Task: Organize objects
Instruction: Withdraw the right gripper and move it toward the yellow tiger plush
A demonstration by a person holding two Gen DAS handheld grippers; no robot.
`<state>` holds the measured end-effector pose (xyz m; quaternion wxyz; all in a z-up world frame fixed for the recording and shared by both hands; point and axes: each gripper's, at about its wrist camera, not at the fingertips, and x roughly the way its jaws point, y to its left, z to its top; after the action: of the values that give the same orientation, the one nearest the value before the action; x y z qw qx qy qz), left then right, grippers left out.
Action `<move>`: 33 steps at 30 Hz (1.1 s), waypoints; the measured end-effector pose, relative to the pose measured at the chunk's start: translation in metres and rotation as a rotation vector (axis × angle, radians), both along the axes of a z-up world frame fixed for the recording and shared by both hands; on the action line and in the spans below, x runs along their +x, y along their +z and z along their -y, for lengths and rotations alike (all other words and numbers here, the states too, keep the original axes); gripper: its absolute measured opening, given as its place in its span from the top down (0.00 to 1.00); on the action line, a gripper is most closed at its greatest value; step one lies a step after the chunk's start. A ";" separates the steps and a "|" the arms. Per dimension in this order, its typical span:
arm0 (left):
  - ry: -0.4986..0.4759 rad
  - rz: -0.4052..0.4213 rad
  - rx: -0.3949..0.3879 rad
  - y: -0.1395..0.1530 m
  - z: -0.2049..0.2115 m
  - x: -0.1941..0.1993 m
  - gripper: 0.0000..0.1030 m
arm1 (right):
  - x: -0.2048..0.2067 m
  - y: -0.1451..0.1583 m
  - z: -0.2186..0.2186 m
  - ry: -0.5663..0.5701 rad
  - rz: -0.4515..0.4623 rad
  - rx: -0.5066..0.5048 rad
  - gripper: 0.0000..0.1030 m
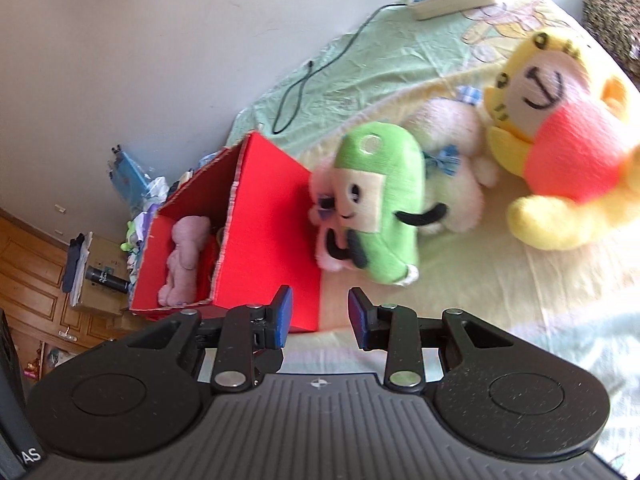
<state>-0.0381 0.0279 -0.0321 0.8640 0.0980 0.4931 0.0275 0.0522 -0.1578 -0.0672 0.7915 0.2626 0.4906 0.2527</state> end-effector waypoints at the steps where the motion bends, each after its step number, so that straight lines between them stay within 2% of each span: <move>1: -0.010 -0.004 0.000 -0.002 0.003 0.000 0.09 | -0.001 -0.002 0.003 -0.007 -0.007 0.000 0.66; 7: -0.068 -0.043 -0.025 -0.015 0.017 0.008 0.08 | -0.004 -0.015 0.022 -0.067 -0.045 -0.011 0.66; 12: -0.134 -0.081 -0.083 -0.029 0.028 0.016 0.08 | -0.008 -0.029 0.045 -0.139 -0.084 -0.030 0.66; 21: -0.312 -0.084 -0.279 -0.039 0.053 0.030 0.06 | -0.019 -0.046 0.099 -0.301 -0.137 -0.037 0.66; 23: -0.349 -0.079 -0.320 -0.040 0.062 0.036 0.00 | -0.020 -0.046 0.111 -0.330 -0.139 -0.041 0.66; 27: -0.430 -0.073 -0.390 -0.040 0.084 0.046 0.00 | -0.021 -0.048 0.138 -0.403 -0.150 -0.014 0.66; 30: -0.459 -0.086 -0.422 -0.042 0.099 0.056 0.00 | -0.020 -0.049 0.159 -0.466 -0.151 0.002 0.66; 33: -0.461 -0.118 -0.490 -0.045 0.107 0.070 0.00 | -0.015 -0.047 0.179 -0.510 -0.138 0.022 0.66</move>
<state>0.0320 -0.0793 -0.0771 0.8154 -0.0020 0.4991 -0.2934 0.0368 -0.3367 -0.1146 0.7913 0.4030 0.4587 0.0316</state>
